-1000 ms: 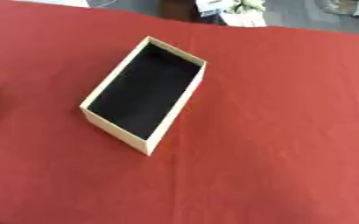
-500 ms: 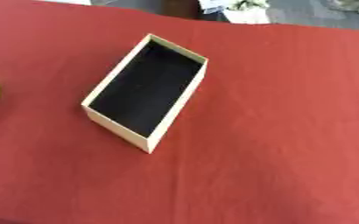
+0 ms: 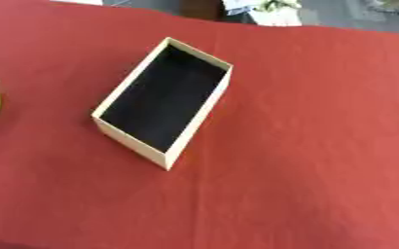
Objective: Pick up objects on the table and place them in the box.
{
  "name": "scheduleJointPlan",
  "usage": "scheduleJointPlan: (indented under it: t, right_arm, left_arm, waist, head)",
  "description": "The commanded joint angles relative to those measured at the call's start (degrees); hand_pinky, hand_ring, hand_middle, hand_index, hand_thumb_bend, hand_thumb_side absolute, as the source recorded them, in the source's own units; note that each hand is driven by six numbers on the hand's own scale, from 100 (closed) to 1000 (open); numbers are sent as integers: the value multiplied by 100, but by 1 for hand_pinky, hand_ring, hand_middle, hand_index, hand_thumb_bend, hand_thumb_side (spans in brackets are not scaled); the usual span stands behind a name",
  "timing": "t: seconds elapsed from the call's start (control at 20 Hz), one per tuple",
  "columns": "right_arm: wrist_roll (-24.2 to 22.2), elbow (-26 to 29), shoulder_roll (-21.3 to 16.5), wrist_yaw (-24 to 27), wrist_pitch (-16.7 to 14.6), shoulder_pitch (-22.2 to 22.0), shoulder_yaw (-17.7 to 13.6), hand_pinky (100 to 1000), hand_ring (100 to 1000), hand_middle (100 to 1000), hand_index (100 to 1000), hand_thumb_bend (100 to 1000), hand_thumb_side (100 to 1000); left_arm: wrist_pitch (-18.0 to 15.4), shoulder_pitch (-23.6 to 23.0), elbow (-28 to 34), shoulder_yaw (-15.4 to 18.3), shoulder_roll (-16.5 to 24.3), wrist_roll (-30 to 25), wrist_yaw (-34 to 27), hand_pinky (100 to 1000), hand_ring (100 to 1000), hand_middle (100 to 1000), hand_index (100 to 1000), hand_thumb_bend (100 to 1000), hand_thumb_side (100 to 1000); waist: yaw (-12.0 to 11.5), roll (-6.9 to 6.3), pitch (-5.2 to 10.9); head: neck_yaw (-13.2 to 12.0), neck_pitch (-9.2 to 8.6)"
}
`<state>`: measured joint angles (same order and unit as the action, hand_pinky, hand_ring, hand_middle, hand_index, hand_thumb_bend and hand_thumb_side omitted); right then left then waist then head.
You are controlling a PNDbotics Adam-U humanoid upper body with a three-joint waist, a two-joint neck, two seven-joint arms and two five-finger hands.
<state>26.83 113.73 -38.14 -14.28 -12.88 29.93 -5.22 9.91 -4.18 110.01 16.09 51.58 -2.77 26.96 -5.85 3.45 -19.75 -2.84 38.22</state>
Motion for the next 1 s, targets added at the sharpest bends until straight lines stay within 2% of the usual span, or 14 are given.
scheduleJointPlan:
  t: [0.05,0.25,0.45,0.65,0.7,0.75,0.8,1.0]
  right_arm:
    - [-1,86,-202,-18,20,43,-38,821,870,862,863,100,866]
    - [-6,86,-194,-10,20,43,-30,821,870,861,863,100,866]
    - [-5,86,-173,12,9,54,-13,820,865,859,861,100,865]
    - [-19,86,-169,27,11,55,2,820,862,858,860,100,867]
    - [-22,86,-170,31,11,55,5,820,862,858,860,100,867]
    - [-25,86,-170,34,12,54,9,819,861,858,860,100,868]
    - [-32,86,-169,38,14,54,16,819,861,857,860,100,867]
    - [-55,86,-172,51,17,58,35,819,860,857,860,100,870]
  left_arm:
    - [251,84,-364,244,309,-260,-176,828,916,833,901,451,286]
    - [575,334,-891,221,431,-522,-344,829,919,839,912,450,295]
    - [828,616,-1292,-36,567,-737,-630,828,921,840,918,473,347]
    - [739,738,-1344,-143,639,-926,-900,825,925,837,908,485,443]
    - [696,762,-1340,-144,655,-972,-975,825,925,837,908,485,443]
    - [653,785,-1337,-143,676,-1020,-1053,829,929,841,911,492,507]
    - [605,813,-1339,-138,702,-1080,-1130,830,928,841,910,495,530]
    - [547,918,-1561,-169,875,-1292,-1227,838,925,839,906,523,515]
  waist:
    - [8,-39,93]
    - [18,-40,101]
    - [43,-44,104]
    - [61,-53,98]
    - [61,-57,97]
    - [61,-63,95]
    - [58,-70,93]
    - [50,-91,95]
  head:
    - [-19,20]
    - [-30,28]
    - [-65,34]
    - [-82,53]
    - [-85,54]
    - [-89,52]
    - [-90,50]
    - [-95,58]
